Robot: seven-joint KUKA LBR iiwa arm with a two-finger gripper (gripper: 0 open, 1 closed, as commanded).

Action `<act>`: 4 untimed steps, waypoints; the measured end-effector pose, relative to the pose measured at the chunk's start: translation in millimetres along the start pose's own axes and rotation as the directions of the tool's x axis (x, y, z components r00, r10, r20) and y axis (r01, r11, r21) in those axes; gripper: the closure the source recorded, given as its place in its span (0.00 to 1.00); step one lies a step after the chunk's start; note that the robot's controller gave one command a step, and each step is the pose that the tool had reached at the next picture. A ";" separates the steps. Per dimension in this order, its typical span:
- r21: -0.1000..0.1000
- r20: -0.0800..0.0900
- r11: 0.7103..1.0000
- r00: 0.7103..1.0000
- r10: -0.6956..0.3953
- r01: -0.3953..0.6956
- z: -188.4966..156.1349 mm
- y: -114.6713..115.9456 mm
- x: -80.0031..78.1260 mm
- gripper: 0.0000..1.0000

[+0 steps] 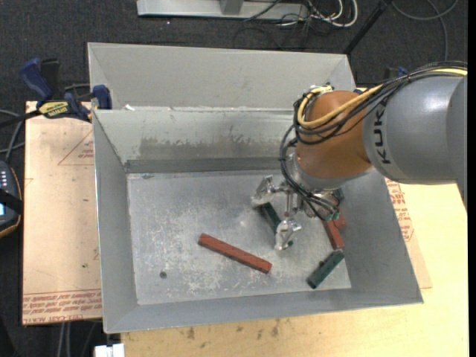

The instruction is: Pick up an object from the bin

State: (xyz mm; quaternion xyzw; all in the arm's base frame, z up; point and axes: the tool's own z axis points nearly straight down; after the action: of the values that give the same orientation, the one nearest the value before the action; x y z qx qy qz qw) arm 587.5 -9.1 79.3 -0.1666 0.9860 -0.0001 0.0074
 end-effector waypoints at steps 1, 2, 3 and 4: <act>0.000 0.001 1.000 1.000 0.001 -0.001 -0.1 -0.2 -0.2 0.00; -0.001 0.002 1.000 1.000 -0.010 0.010 -0.1 -0.8 -0.5 0.00; -0.005 -0.013 0.998 0.998 -0.060 0.060 -42.0 -7.1 -25.0 0.00; 0.000 -0.002 0.999 0.999 0.045 -0.045 -48.5 -22.2 -24.8 0.00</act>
Offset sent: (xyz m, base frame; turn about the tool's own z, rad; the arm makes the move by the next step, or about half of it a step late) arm 0.0221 -0.0596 -0.0093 -0.4958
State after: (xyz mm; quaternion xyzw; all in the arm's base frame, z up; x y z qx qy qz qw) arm 617.4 -22.1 128.2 -0.1445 0.9895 -0.0002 0.0063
